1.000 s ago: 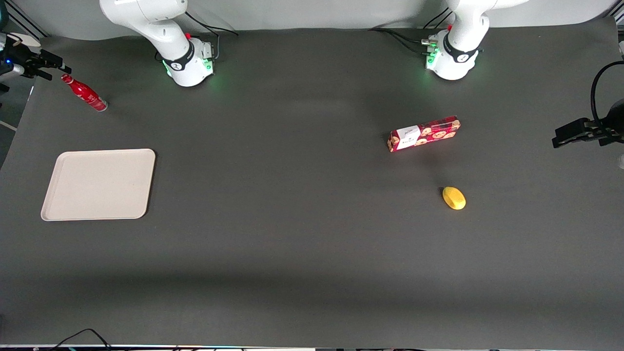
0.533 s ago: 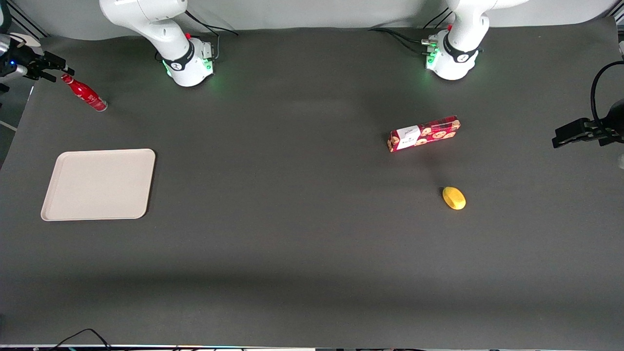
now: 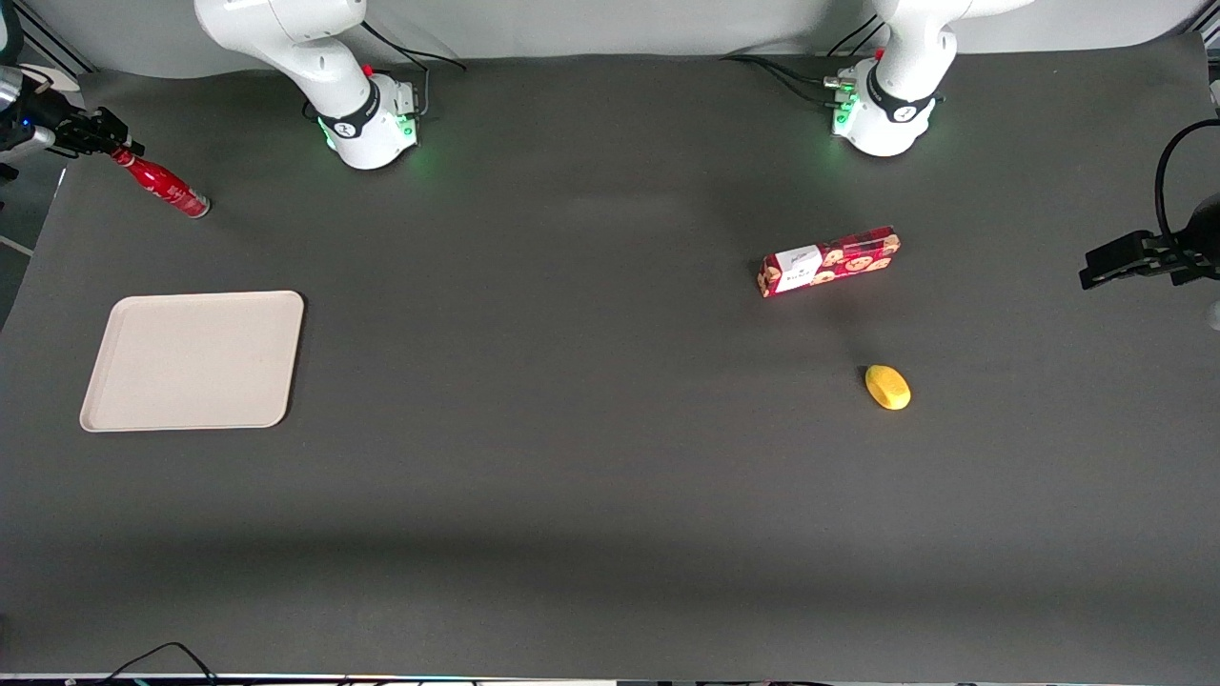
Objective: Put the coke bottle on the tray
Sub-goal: 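Close the right gripper on the bottle and lift it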
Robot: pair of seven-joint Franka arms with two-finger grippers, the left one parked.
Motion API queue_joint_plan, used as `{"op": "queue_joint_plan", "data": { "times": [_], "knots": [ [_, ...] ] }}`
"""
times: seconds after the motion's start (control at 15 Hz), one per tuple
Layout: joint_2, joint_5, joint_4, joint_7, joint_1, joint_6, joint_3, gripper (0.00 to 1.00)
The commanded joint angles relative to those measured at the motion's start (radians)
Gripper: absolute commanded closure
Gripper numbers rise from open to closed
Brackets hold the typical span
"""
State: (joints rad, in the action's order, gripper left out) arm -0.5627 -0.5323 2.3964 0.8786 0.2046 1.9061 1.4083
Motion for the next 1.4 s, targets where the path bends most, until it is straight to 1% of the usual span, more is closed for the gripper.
{"op": "queue_joint_plan", "data": {
  "times": [0.0, 0.07, 0.13, 0.2, 0.33, 0.53, 0.67, 0.8, 0.87, 1.07, 1.13, 1.2, 1.33],
  "knots": [
    [-0.052, -0.015, 0.004, 0.008, 0.012, 0.005, 0.014, 0.57],
    [-0.052, -0.015, 0.004, 0.008, 0.012, 0.005, 0.014, 0.51],
    [-0.052, -0.014, 0.004, 0.008, 0.012, 0.005, 0.014, 0.40],
    [-0.052, -0.012, 0.004, 0.008, 0.012, 0.005, 0.014, 0.07],
    [-0.052, -0.012, 0.004, 0.007, 0.012, 0.004, 0.014, 0.05],
    [-0.052, -0.012, 0.004, 0.007, 0.024, 0.004, 0.014, 0.05],
    [-0.052, -0.012, 0.004, 0.007, 0.027, 0.002, 0.014, 0.10],
    [-0.052, -0.012, 0.004, 0.005, 0.038, 0.001, 0.014, 0.22],
    [-0.052, -0.012, 0.004, 0.000, 0.041, -0.001, 0.014, 0.24],
    [-0.052, -0.011, 0.004, -0.013, 0.061, -0.004, 0.012, 0.25],
    [-0.051, -0.011, 0.004, -0.013, 0.061, -0.004, 0.012, 0.28],
    [-0.052, -0.011, 0.003, -0.013, 0.061, -0.007, 0.012, 0.35],
    [-0.052, -0.011, 0.003, -0.013, 0.061, -0.007, 0.012, 0.54]
  ]
}}
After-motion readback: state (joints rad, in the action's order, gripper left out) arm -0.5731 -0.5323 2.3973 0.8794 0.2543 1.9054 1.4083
